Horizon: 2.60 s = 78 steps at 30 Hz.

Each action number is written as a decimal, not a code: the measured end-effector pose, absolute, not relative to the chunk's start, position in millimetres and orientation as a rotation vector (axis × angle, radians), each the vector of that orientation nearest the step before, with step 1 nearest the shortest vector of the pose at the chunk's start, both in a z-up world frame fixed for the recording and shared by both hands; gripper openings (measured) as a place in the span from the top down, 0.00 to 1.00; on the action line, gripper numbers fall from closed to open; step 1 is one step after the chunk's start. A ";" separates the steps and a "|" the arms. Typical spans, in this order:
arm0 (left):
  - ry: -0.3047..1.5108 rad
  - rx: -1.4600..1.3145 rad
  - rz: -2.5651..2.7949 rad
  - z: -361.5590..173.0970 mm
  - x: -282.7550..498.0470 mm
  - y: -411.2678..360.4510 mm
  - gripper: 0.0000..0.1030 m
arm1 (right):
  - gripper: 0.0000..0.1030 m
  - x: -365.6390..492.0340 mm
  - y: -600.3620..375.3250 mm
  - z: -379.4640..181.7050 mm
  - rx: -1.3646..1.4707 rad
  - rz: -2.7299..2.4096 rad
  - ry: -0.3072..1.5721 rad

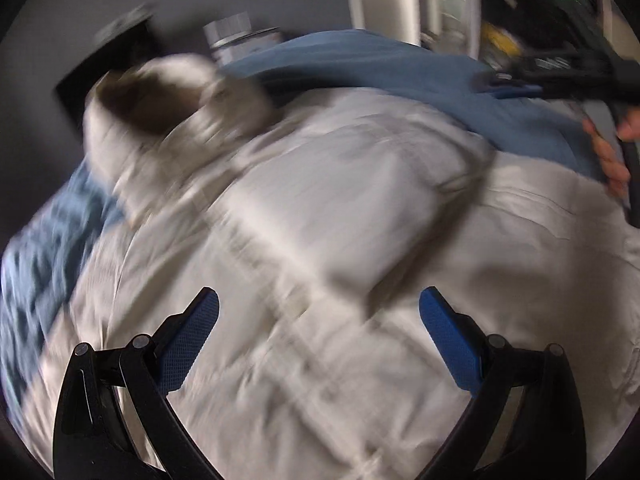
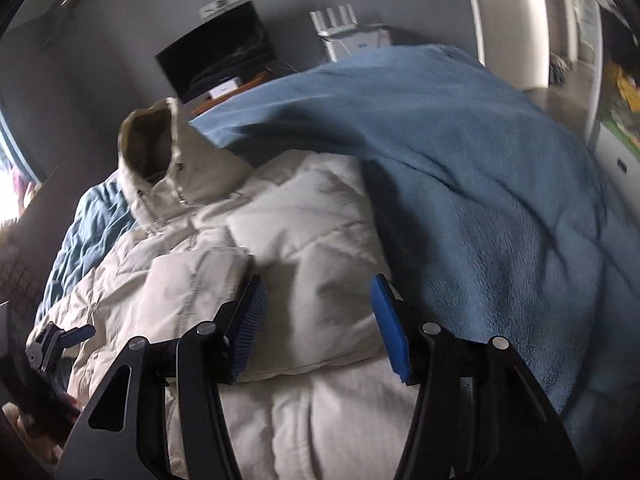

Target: Fold large clothes

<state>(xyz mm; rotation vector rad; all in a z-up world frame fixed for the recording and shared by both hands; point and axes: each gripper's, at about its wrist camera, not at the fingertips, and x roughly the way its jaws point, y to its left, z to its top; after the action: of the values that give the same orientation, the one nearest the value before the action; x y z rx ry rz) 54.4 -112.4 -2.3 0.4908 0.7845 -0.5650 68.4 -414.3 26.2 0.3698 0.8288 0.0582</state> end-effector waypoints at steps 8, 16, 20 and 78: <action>0.822 0.635 -0.527 -28.3 72.1 -184.2 0.42 | 0.50 74.1 -435.9 -2.9 0.472 0.040 0.873; 0.731 0.410 -0.469 11.5 67.3 -133.7 0.84 | 0.50 79.1 -430.7 -5.0 0.445 0.070 0.861; 0.709 0.277 -0.394 39.1 62.0 -86.9 0.88 | 0.50 78.0 -425.1 -5.1 0.430 0.084 0.864; 1.049 0.100 -0.286 -58.2 85.7 11.4 0.06 | 0.07 103.7 -330.7 -57.7 0.042 0.196 1.026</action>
<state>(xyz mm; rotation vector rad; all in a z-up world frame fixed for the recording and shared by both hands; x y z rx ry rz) 85.7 11.4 -58.2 0.0995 1.0487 -0.2858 103.7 -330.7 -57.7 0.0418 1.0265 0.1956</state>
